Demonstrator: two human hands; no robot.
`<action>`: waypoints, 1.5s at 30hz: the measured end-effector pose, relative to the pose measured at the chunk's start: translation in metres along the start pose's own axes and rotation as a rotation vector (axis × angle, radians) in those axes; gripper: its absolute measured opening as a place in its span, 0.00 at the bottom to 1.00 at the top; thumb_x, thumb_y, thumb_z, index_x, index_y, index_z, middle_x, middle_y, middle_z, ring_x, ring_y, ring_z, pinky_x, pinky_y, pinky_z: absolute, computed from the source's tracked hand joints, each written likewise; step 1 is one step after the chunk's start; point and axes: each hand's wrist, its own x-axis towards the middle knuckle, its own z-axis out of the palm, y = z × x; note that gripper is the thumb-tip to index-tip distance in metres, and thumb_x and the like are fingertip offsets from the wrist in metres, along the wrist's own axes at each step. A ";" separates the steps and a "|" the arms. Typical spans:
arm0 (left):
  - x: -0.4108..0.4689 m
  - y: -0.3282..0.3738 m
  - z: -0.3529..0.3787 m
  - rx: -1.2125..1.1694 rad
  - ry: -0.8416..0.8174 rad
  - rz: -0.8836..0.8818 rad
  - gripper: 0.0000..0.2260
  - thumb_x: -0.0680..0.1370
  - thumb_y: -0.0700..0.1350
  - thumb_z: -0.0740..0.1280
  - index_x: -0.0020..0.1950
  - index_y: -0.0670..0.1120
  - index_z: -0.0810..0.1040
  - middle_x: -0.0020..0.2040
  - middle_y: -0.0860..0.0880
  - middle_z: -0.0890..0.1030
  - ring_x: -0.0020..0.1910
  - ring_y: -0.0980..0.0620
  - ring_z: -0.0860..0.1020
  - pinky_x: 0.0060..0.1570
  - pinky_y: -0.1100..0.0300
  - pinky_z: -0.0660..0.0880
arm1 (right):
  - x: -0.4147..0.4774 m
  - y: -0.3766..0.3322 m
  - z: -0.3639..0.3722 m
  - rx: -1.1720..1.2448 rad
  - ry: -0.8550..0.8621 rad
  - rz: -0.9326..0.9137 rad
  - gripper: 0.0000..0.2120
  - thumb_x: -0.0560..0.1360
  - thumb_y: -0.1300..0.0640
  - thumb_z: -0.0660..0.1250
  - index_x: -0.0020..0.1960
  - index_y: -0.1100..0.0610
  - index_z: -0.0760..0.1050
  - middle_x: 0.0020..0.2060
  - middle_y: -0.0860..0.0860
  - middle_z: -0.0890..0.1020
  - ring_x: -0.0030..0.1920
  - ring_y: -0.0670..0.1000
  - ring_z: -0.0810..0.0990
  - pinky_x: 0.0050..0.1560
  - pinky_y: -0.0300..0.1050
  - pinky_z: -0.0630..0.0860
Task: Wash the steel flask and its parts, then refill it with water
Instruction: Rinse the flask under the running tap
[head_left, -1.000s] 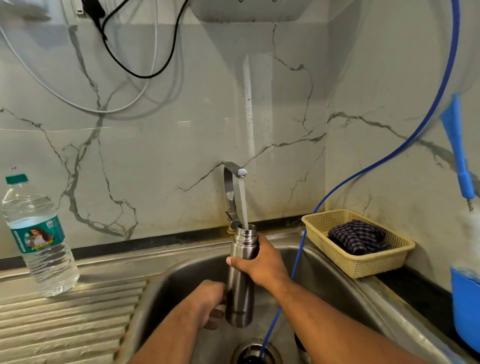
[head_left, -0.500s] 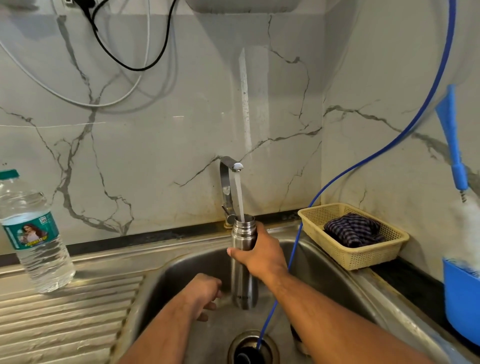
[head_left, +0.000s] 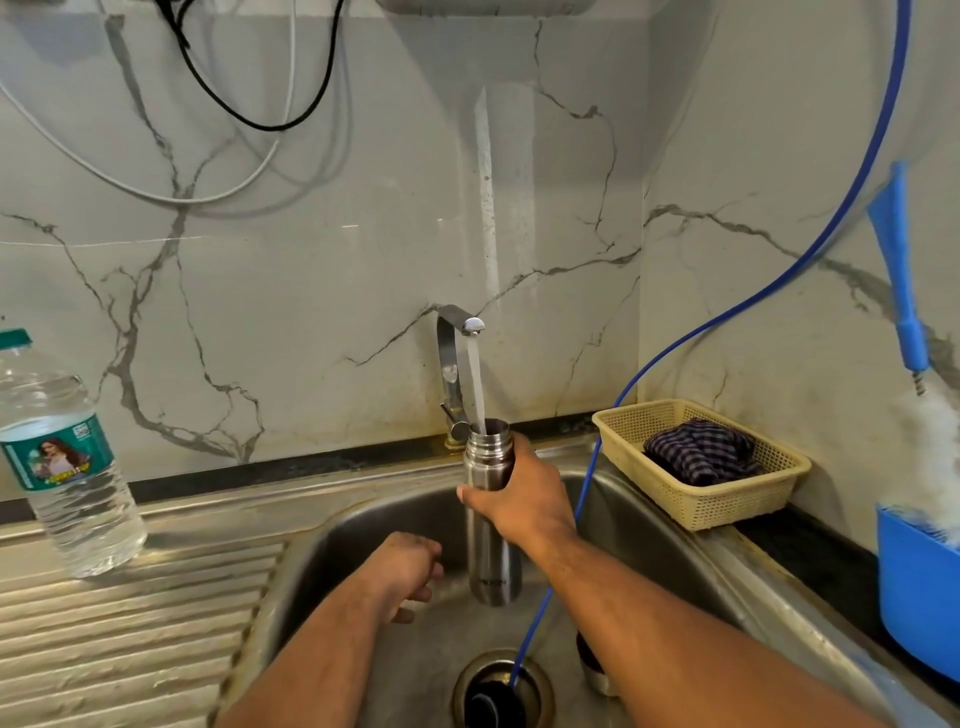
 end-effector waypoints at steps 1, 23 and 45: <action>0.000 0.000 0.001 -0.003 0.005 0.002 0.10 0.84 0.45 0.58 0.59 0.51 0.77 0.54 0.48 0.82 0.53 0.46 0.81 0.60 0.44 0.77 | -0.001 0.000 0.000 -0.003 -0.011 0.005 0.34 0.67 0.48 0.82 0.68 0.45 0.70 0.58 0.46 0.82 0.59 0.50 0.82 0.63 0.52 0.79; -0.001 -0.001 -0.003 -0.013 -0.039 0.023 0.12 0.83 0.39 0.60 0.61 0.52 0.77 0.54 0.49 0.82 0.52 0.49 0.80 0.56 0.47 0.77 | -0.006 0.003 0.000 -0.083 0.003 0.000 0.31 0.67 0.45 0.81 0.66 0.47 0.73 0.56 0.45 0.83 0.57 0.49 0.82 0.61 0.50 0.80; -0.026 0.003 -0.011 -0.164 0.030 -0.066 0.18 0.83 0.58 0.57 0.59 0.51 0.81 0.54 0.47 0.83 0.53 0.45 0.81 0.57 0.43 0.78 | -0.028 -0.032 -0.014 0.051 -0.014 -0.122 0.32 0.65 0.42 0.82 0.64 0.46 0.72 0.52 0.43 0.83 0.51 0.44 0.81 0.58 0.46 0.81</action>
